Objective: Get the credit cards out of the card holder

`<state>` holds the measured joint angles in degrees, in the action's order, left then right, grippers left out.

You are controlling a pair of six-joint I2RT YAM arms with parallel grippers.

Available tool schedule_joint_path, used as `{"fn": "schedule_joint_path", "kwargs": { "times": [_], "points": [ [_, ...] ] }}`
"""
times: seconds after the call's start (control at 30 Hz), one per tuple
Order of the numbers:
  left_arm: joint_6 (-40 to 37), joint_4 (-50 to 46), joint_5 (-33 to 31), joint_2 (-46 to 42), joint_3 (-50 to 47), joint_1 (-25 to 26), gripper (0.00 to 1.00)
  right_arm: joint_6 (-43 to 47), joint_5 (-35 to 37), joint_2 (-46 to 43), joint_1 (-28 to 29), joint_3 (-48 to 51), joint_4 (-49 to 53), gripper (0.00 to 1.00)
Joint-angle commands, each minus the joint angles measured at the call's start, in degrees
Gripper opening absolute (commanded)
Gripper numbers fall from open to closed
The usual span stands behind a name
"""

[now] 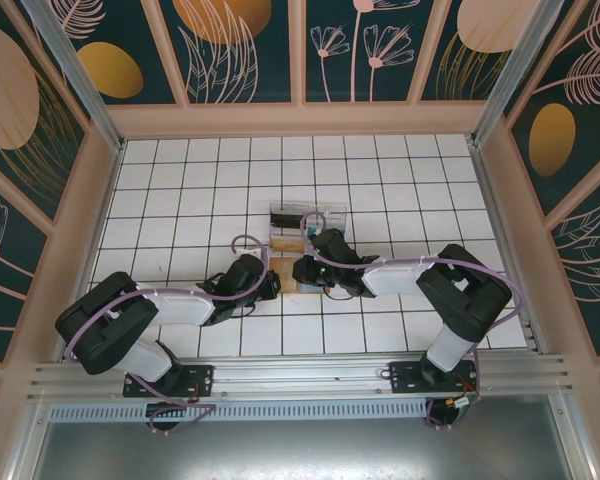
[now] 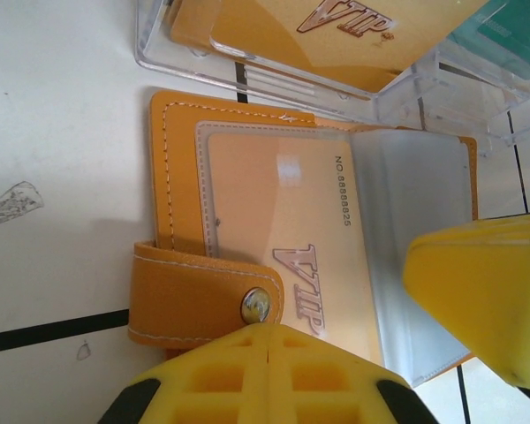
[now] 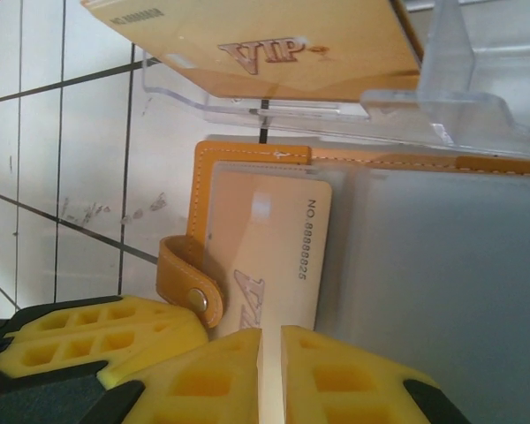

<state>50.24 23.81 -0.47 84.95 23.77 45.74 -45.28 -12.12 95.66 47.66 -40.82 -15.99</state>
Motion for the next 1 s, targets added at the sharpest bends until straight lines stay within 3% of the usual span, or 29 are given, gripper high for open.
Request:
{"fn": "schedule_joint_path", "kwargs": {
  "times": [0.0, 0.97],
  "points": [
    [0.6, 1.3, 0.5, 0.8, -1.0, -0.3, 0.03, -1.2, -0.5, 1.6, -0.3, -1.7, 1.9, 0.15],
    [1.8, 4.0, 2.7, 2.9, -1.7, -0.3, 0.00, -2.6, -2.8, 5.2, -0.4, -2.2, 0.5, 0.14]
  ]
}}
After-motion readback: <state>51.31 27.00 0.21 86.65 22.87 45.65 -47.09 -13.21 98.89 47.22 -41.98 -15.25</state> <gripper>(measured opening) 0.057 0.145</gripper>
